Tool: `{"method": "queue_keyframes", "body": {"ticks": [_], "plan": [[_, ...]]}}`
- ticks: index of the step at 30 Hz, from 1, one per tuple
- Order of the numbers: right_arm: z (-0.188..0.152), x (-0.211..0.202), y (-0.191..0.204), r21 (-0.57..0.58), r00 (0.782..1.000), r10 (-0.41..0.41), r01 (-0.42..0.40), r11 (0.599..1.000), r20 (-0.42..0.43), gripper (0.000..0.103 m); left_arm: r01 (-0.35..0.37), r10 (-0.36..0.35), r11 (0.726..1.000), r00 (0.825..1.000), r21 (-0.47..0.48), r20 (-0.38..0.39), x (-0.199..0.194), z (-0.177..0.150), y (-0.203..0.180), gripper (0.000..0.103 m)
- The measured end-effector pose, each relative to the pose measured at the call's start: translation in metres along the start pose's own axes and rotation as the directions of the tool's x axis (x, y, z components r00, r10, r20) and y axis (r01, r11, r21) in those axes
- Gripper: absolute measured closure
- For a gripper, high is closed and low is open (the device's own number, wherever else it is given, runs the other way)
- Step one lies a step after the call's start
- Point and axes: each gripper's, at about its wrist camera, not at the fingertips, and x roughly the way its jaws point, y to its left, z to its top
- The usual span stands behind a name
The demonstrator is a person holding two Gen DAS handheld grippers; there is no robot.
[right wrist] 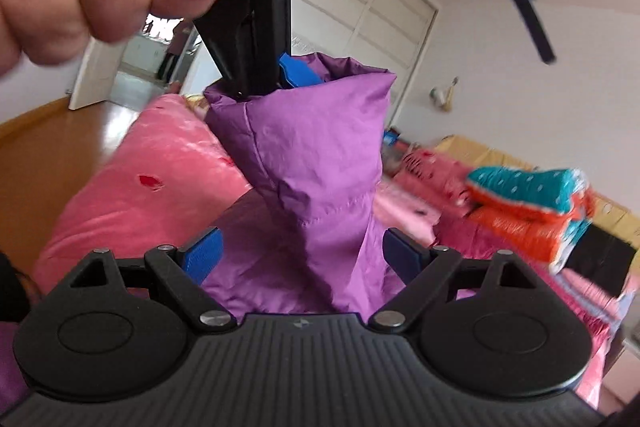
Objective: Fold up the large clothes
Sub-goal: 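Grasp the other sleeve cuff with the right gripper and lift it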
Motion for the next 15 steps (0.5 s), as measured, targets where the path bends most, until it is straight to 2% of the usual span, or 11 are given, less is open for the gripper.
{"method": "queue_keyframes", "body": {"ticks": [6, 7, 8, 9, 11, 13, 15], "plan": [[0.009, 0.004, 0.003, -0.044, 0.994, -0.034, 0.039, 0.998, 0.104, 0.0, 0.014, -0.015, 1.0, 1.0, -0.004, -0.028, 0.003, 0.003, -0.009, 0.001], [0.01, 0.004, 0.003, -0.052, 0.993, -0.032, 0.038, 0.998, 0.11, 0.006, 0.017, -0.017, 1.0, 0.999, -0.003, -0.03, 0.003, 0.004, -0.011, 0.001], [0.01, 0.007, 0.002, -0.059, 0.993, -0.035, 0.042, 0.997, 0.115, 0.017, 0.018, -0.018, 1.0, 0.999, 0.0, -0.032, 0.003, 0.004, -0.013, 0.001], [0.01, 0.008, 0.001, -0.061, 0.992, -0.043, 0.05, 0.997, 0.119, 0.023, 0.018, -0.018, 1.0, 0.999, 0.003, -0.036, 0.002, 0.005, -0.015, 0.001], [0.007, 0.012, -0.006, -0.038, 0.992, -0.048, 0.053, 0.998, 0.115, 0.051, 0.025, -0.025, 1.0, 0.999, 0.006, -0.038, -0.001, 0.006, -0.019, 0.001], [0.005, 0.013, -0.013, 0.0, 0.995, -0.039, 0.039, 0.999, 0.095, 0.065, 0.036, -0.036, 0.999, 0.999, 0.018, -0.039, -0.005, 0.008, -0.024, 0.001], [0.003, 0.012, -0.018, 0.02, 0.996, -0.039, 0.037, 0.999, 0.086, 0.07, 0.047, -0.046, 0.998, 0.998, 0.04, -0.033, -0.012, 0.009, -0.031, 0.001]]}}
